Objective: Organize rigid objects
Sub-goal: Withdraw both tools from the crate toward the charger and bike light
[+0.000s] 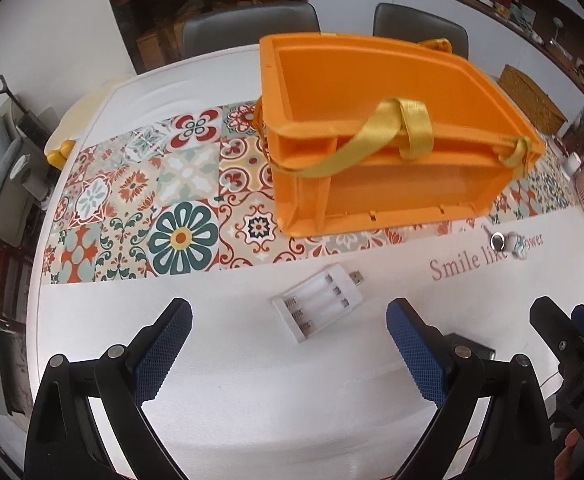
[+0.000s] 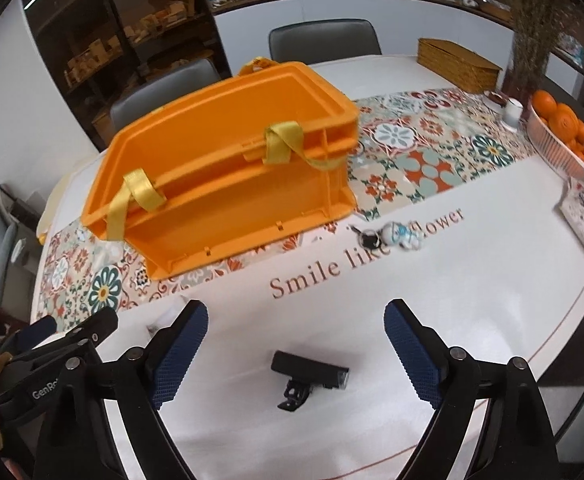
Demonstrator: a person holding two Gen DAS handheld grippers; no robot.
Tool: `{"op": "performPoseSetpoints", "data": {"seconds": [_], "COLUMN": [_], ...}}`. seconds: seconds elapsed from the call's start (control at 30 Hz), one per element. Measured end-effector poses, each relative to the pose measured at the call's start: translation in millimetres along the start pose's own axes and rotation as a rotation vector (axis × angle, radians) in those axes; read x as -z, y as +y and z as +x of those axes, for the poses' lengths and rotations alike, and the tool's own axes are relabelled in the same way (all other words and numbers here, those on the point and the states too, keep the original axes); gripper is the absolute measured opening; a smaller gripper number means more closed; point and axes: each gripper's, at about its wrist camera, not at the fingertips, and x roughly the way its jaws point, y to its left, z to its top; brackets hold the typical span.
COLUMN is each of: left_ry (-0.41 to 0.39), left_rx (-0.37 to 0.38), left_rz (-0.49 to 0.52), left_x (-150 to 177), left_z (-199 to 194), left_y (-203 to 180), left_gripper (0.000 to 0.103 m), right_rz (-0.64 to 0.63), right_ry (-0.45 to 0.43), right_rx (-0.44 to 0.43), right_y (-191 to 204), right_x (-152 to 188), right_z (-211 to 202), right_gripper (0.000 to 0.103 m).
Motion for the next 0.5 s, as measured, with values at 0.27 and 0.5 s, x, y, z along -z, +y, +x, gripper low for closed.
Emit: {"op": "performPoseSetpoints", "data": {"seconds": [0.27,0.5], "left_ry": [0.019,0.049], "left_rx": [-0.002,0.012], "left_rz": [0.026,0.041], "left_x": [9,19], "left_z": [12,26], "left_y": [-3,-5], "left_gripper": [0.099,0.099], "right_rz": [0.057,0.077], "right_ry": [0.035,0.074], "right_rx": [0.008,0.003], "right_y": [-10,-12], "right_x": [20,33], "right_z": [15,29], "right_gripper": [0.091,0.094]}}
